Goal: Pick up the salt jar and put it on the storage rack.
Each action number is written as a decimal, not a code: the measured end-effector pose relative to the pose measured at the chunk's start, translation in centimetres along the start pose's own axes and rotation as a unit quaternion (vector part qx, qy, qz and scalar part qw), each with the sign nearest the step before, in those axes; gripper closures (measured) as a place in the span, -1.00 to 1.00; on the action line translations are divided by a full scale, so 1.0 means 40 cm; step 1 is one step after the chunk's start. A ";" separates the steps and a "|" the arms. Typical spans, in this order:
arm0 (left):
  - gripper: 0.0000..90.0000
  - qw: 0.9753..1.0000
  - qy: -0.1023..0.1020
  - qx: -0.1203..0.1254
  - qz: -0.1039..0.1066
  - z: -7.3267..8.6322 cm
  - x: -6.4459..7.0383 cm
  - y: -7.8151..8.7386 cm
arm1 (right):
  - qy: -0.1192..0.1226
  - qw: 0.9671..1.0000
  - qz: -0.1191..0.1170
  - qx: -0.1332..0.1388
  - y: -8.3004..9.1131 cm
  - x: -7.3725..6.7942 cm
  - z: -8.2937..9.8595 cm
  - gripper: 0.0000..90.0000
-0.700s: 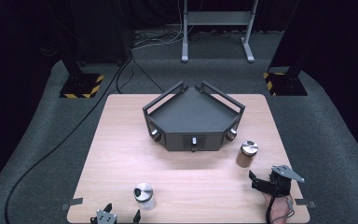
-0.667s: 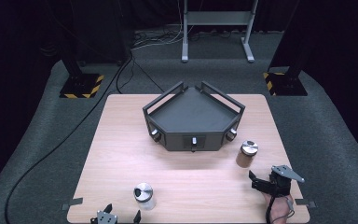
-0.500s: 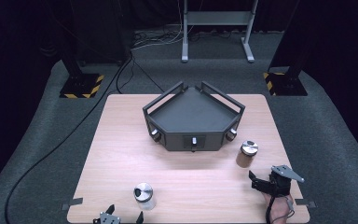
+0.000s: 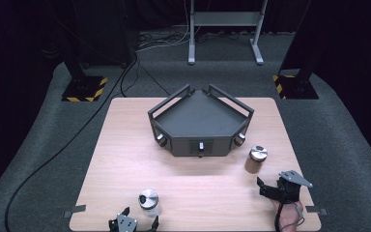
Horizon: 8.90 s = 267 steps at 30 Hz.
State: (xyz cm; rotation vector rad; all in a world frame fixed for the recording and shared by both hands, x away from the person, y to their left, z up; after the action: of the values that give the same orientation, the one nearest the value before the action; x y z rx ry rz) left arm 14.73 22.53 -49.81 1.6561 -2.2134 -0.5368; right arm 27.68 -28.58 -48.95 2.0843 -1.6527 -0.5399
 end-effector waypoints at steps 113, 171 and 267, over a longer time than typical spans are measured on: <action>-0.31 0.997 -0.046 0.004 0.064 -0.127 -0.026 -0.075 | 0.020 0.999 -0.004 -0.026 -0.012 -0.007 -0.015 -1.00; -0.31 0.994 -0.072 0.013 0.079 -0.221 -0.022 -0.112 | 0.022 0.999 -0.005 -0.032 -0.015 -0.007 -0.018 -1.00; -0.31 0.992 -0.076 0.010 0.096 -0.339 -0.031 -0.222 | 0.025 0.999 -0.007 -0.041 -0.019 -0.008 -0.023 -1.00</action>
State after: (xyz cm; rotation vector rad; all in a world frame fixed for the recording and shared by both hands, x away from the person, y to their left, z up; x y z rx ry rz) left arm 28.91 20.05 -42.24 1.4332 -2.4622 -0.6080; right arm 28.72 -28.06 -48.60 2.0355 -1.5627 -0.5453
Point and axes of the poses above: each handheld gripper's, and its own axes: y roughly backward along the jaws, z roughly out of its underside, x roughly to its right, the point moved 7 cm from there along -y, roughly forward along the jaws, and after that the axes turned 3 degrees about -x, right-handed, at the moved point
